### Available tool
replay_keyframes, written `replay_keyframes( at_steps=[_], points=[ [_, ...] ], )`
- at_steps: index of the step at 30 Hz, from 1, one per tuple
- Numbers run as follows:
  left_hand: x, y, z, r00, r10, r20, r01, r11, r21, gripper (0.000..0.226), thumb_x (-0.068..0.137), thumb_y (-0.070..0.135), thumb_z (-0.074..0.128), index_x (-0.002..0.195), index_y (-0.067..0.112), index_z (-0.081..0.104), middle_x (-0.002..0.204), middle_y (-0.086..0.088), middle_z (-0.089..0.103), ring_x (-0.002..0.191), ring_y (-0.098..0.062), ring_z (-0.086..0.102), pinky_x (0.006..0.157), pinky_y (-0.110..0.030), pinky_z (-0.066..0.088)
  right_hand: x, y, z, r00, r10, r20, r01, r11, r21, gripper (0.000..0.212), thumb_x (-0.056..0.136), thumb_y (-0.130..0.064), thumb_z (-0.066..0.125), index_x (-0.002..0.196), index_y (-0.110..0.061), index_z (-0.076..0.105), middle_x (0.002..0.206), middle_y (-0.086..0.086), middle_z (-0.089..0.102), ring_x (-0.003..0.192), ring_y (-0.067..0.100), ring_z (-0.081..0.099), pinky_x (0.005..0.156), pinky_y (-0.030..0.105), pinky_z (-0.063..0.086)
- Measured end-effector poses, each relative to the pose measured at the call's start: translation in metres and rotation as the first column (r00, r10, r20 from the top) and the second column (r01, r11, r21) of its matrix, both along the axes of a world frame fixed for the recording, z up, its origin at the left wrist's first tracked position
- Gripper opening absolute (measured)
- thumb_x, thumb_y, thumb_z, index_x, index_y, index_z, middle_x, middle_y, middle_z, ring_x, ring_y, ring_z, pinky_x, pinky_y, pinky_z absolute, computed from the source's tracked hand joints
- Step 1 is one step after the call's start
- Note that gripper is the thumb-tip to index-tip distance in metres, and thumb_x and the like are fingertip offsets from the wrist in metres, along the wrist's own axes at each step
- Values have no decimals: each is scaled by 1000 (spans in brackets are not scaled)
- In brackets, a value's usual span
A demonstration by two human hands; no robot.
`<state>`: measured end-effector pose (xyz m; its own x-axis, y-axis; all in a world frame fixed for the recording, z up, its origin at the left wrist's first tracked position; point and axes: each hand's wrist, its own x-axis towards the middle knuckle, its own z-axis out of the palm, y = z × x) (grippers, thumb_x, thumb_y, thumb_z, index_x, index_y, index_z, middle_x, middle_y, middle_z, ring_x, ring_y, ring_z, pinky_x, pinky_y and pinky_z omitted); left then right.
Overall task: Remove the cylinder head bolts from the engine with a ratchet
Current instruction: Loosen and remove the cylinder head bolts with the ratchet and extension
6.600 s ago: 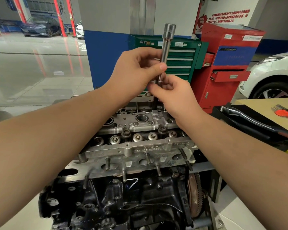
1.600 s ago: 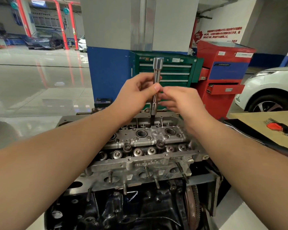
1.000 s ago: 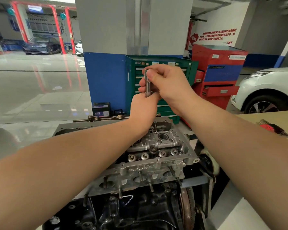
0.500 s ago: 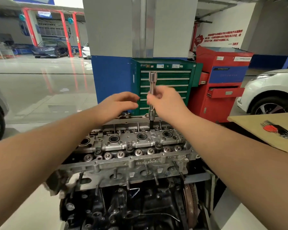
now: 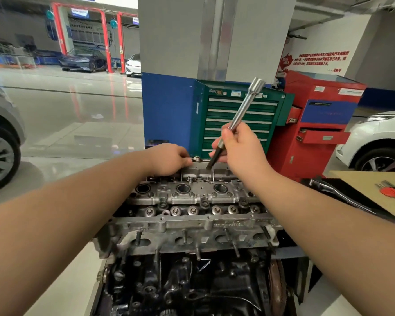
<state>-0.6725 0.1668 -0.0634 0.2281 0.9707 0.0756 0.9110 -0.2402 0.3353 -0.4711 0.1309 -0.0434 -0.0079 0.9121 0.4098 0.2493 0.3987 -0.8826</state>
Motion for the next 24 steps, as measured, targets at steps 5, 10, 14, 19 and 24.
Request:
replay_keyframes(
  at_steps=[5, 10, 14, 19, 24],
  points=[
    [9, -6, 14, 748, 66, 661, -183, 977, 109, 29, 95, 40, 59, 95, 18, 79, 97, -1, 77, 103, -27, 71, 95, -44, 55, -13, 1, -20, 988, 39, 148, -44, 998, 34, 16, 108, -22, 46, 99, -33, 54, 89, 2, 72, 78, 22, 74, 79, 47, 62],
    [22, -17, 33, 484, -81, 871, -108, 983, 151, 27, 107, 40, 52, 106, 27, 77, 104, 5, 80, 107, -22, 72, 102, -49, 57, -15, 2, -24, 987, 3, 163, -16, 996, 83, 16, 108, -25, 45, 97, -36, 52, 89, 0, 71, 76, 18, 73, 71, 36, 57],
    [41, -22, 38, 442, -284, 851, -8, 947, 320, 30, 108, 43, 51, 109, 28, 77, 105, 1, 79, 106, -19, 73, 95, -39, 60, -27, -4, -27, 989, -2, 149, -14, 995, 103, 10, 107, -26, 46, 100, -29, 52, 88, 4, 69, 78, 26, 72, 78, 47, 58],
    [49, -26, 36, 446, -403, 799, 45, 902, 429, 19, 102, 43, 64, 100, 33, 80, 96, -2, 79, 100, -23, 76, 93, -38, 60, -33, -5, -34, 973, -69, 221, 26, 980, 195, 14, 106, -30, 47, 117, -23, 52, 94, 3, 68, 87, 28, 65, 80, 48, 54],
    [45, -23, 25, 480, -407, 777, 52, 898, 438, 18, 98, 25, 73, 116, 21, 75, 96, -2, 81, 99, -17, 78, 95, -33, 60, -32, -3, -38, 980, -54, 193, 15, 981, 196, 22, 103, -34, 54, 124, -30, 56, 90, -8, 69, 85, 18, 65, 78, 41, 54]
  ],
)
